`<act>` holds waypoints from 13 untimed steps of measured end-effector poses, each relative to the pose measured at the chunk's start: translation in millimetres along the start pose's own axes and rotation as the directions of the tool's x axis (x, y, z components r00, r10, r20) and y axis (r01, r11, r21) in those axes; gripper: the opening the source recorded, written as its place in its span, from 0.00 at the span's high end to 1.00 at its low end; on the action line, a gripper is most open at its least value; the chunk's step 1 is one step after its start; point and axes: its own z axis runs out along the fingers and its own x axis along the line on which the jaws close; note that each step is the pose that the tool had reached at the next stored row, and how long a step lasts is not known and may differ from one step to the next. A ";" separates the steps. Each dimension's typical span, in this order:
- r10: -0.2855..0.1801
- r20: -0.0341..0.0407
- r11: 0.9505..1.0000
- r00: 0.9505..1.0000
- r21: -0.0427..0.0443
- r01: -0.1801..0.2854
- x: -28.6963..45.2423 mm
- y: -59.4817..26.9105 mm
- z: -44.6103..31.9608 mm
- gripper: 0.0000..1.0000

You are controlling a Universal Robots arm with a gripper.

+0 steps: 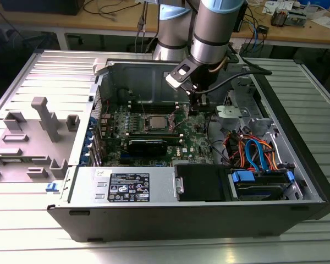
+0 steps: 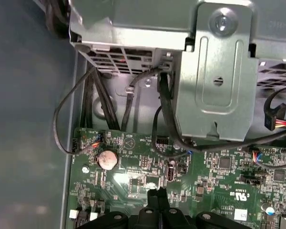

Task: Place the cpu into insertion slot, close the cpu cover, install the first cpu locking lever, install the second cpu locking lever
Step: 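Close the cpu cover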

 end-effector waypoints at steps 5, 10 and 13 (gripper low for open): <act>-0.003 0.000 1.000 1.000 0.000 0.003 0.6 -5.5 -1.0 0.89; -0.005 -0.002 1.000 1.000 0.000 0.005 1.0 -10.6 -3.5 0.89; -0.005 -0.004 1.000 1.000 0.000 0.005 1.3 -13.8 -3.8 0.89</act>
